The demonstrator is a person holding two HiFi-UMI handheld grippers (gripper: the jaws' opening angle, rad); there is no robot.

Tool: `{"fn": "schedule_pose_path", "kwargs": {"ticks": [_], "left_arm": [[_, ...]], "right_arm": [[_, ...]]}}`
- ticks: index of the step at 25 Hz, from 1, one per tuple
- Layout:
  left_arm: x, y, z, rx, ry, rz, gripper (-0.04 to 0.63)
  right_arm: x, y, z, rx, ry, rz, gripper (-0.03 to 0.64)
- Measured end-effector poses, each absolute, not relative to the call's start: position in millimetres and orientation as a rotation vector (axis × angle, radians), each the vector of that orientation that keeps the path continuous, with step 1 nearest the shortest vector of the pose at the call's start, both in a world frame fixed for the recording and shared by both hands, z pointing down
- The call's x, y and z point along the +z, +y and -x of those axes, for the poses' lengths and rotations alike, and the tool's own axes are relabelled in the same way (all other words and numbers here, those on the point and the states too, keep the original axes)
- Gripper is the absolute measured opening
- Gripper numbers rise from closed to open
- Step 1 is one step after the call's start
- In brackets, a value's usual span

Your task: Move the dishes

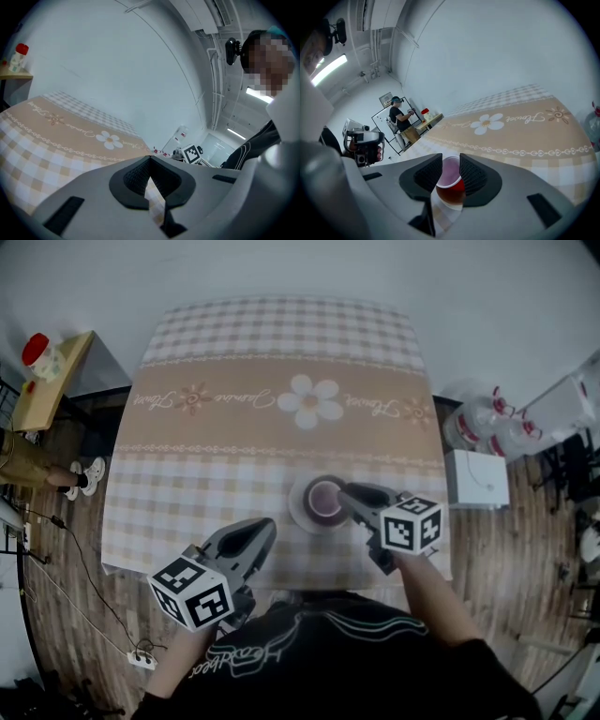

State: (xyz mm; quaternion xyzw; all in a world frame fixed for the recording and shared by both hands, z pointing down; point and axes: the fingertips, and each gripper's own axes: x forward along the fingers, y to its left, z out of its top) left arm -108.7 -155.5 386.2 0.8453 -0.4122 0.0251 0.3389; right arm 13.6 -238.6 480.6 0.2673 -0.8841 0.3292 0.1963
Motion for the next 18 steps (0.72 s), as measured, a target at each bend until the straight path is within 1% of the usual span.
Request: {"fn": "schedule_pose_path", "kwargs": {"ticks": [6, 13, 18], "left_arm": [[391, -157, 111, 0.059, -1.089, -2.183, -0.006], [382, -162, 130, 0.005, -1.161, -2.19, -0.006], [371, -158, 130, -0.05, -1.155, -2.236, -0.006]], "right_arm": [[504, -242, -11, 0.959, -2.414, -0.746, 0.106], [519, -240, -11, 0.974, -2.366, -0.764, 0.106], [523, -237, -9, 1.025, -2.361, -0.758, 0.103]]}}
